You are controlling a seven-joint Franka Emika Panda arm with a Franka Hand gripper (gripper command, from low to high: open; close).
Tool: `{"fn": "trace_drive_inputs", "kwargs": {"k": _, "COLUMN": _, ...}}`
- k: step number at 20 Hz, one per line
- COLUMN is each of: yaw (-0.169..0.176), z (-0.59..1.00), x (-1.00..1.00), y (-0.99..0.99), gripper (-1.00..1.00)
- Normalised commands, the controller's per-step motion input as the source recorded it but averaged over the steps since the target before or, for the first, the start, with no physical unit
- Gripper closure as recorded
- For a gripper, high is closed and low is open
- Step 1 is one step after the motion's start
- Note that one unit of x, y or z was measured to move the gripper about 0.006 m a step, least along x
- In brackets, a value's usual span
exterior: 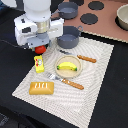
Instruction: Interact with the objects in diverse but meaningful ways.
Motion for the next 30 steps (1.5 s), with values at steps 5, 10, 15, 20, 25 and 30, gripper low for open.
{"fn": "trace_drive_inputs", "kwargs": {"k": 5, "yaw": -0.022, "z": 0.85, "x": -0.38, "y": 0.24, "gripper": -1.0}}
{"fn": "trace_drive_inputs", "kwargs": {"k": 10, "yaw": -0.064, "z": 0.85, "x": -0.28, "y": 0.1, "gripper": -1.0}}
{"fn": "trace_drive_inputs", "kwargs": {"k": 15, "yaw": -0.056, "z": 0.56, "x": -0.14, "y": 0.08, "gripper": -1.0}}
{"fn": "trace_drive_inputs", "kwargs": {"k": 20, "yaw": 0.009, "z": 0.11, "x": 0.02, "y": 0.17, "gripper": -1.0}}
{"fn": "trace_drive_inputs", "kwargs": {"k": 25, "yaw": 0.083, "z": 0.0, "x": 0.02, "y": 0.32, "gripper": -1.0}}
{"fn": "trace_drive_inputs", "kwargs": {"k": 30, "yaw": 0.066, "z": 0.07, "x": 0.17, "y": 0.72, "gripper": -1.0}}
